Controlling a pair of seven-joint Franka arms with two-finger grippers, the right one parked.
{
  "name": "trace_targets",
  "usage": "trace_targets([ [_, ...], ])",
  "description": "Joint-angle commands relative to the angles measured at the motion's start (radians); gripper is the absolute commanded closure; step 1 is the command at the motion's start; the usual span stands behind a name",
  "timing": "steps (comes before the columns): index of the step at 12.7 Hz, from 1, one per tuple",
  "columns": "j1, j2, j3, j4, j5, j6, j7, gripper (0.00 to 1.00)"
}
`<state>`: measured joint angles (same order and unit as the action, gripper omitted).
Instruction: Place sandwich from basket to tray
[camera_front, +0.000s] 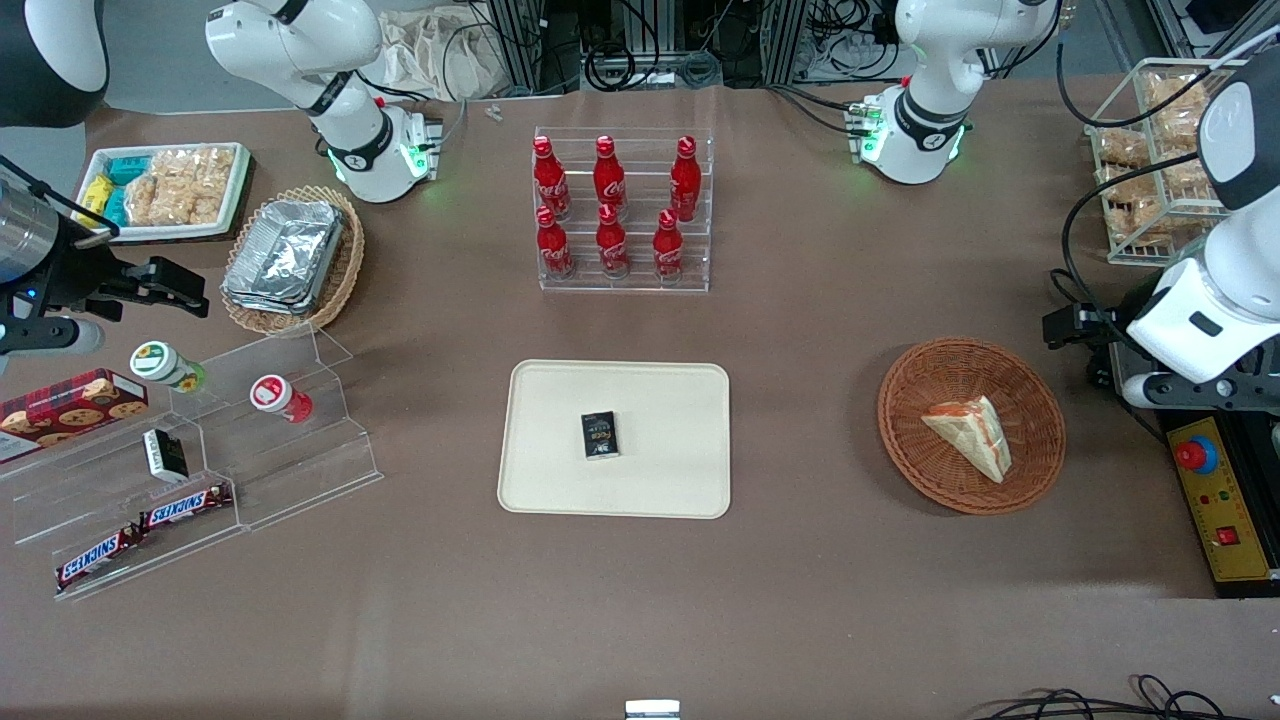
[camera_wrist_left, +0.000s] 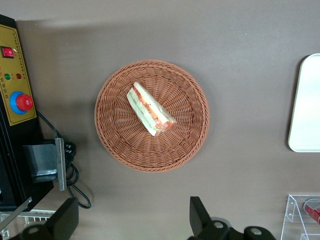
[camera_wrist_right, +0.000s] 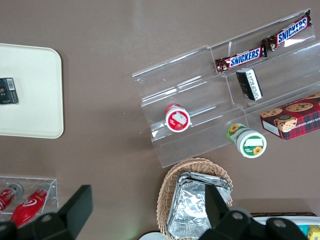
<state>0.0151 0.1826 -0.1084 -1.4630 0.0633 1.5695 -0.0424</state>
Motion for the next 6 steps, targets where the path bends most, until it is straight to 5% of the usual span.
trace_targets([
  [1,0.000,0.018,0.003,0.035,-0.011,-0.023,0.021,0.00],
  [6,0.006,0.047,0.006,0.024,-0.010,-0.007,-0.115,0.00],
])
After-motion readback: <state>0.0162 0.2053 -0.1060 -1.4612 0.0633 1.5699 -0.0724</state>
